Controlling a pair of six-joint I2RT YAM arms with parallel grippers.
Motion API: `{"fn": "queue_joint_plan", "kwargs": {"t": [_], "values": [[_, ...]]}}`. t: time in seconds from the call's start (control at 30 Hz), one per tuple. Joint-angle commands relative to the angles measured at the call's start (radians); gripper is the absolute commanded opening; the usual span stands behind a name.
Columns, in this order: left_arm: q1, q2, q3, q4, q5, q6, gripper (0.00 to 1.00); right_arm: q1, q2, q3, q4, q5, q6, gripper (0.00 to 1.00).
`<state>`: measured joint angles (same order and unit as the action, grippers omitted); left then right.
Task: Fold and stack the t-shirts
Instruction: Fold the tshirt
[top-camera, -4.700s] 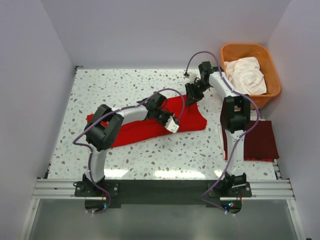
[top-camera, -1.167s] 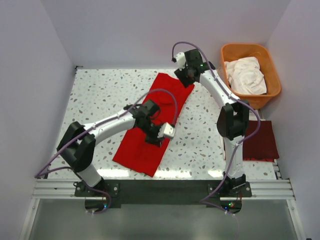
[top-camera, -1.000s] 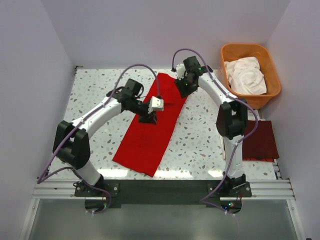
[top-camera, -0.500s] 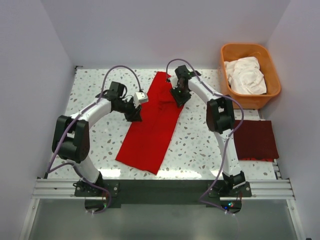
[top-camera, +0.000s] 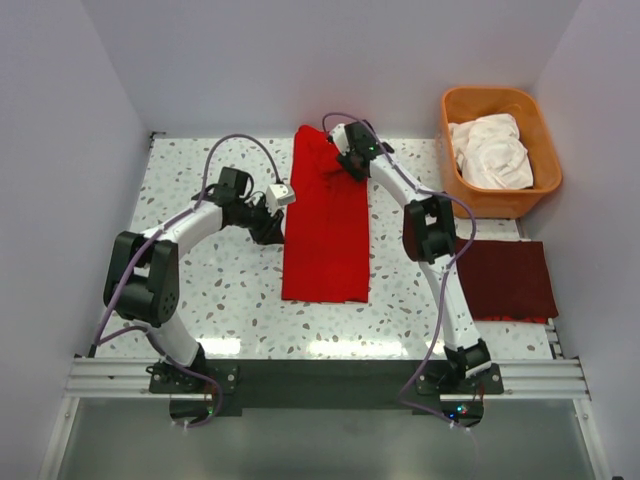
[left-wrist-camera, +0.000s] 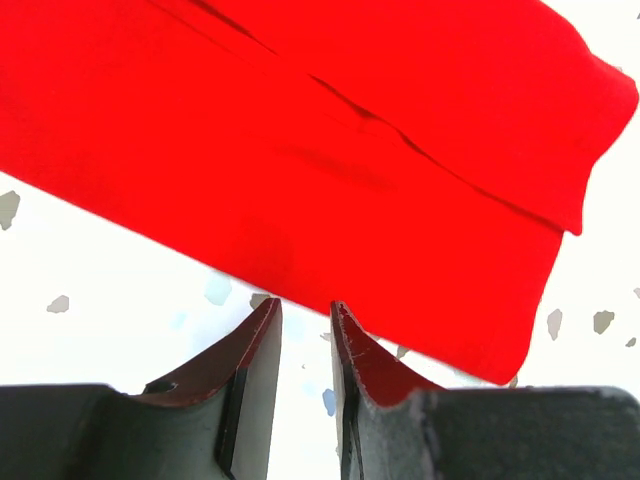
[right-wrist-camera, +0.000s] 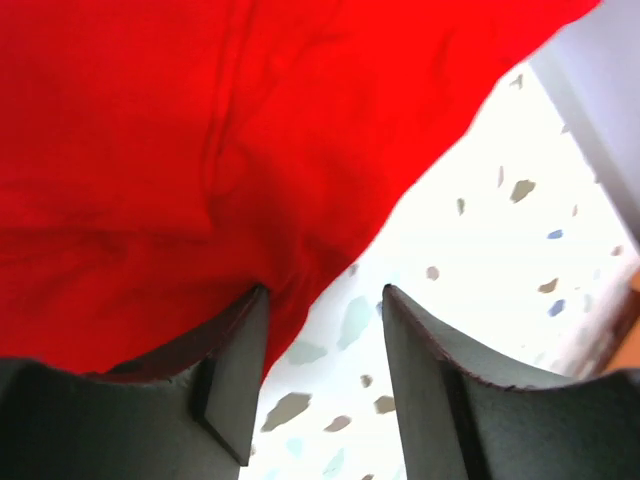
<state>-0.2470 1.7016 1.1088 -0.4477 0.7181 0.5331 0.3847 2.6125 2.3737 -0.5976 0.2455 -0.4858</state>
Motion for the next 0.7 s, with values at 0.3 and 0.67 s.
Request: {"fn": "queue_joint_plan", "kwargs": {"t": [0.3, 0.67], "values": [[-0.012, -0.008, -0.021, 0.004, 0.064, 0.159, 0.32, 0.014, -0.426, -0.273, -0.034, -0.228, 0.022, 0.66], [-0.129, 0.018, -0.135, 0.092, -0.011, 0.168, 0.29, 0.043, -0.595, -0.716, -0.255, -0.566, 0.142, 0.38]]}}
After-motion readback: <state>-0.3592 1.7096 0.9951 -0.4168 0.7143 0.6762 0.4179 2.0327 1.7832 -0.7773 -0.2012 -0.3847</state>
